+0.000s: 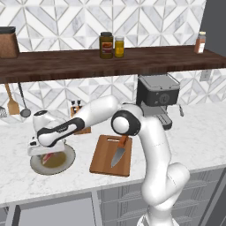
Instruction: Pick up the knife from the drawer and place it on the cutting board. Then place the meat from the plate to the cutting board.
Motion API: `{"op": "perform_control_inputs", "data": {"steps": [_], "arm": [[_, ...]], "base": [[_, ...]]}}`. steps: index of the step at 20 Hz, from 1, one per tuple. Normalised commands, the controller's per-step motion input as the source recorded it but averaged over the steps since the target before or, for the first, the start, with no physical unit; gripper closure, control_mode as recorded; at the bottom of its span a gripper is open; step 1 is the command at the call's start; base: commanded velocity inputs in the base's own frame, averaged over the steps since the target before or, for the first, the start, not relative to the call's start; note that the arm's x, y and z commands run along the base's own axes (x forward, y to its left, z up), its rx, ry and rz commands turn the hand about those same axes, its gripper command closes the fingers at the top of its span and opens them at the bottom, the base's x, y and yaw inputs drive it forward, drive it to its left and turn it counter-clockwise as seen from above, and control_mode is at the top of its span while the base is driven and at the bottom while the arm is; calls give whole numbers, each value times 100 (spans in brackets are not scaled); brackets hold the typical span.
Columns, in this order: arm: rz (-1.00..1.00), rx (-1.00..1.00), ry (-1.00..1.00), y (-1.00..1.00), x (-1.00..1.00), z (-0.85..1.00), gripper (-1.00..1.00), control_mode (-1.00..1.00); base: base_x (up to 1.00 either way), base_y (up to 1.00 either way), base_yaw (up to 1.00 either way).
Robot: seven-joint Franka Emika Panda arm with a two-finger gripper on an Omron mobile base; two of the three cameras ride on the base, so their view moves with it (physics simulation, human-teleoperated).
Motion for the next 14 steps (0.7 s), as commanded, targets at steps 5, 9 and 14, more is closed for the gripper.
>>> {"op": "perform_control_inputs", "data": {"steps": [5, 9, 14], "arm": [[0, -1, 0, -18, -31, -8, 100, -100], [-1, -3, -4, -51, -52, -14, 100, -100], [-19, 6, -17, -65, -28, 73, 100, -100]], "base": [[0, 0, 0], [0, 0, 0], [0, 0, 0]]}}
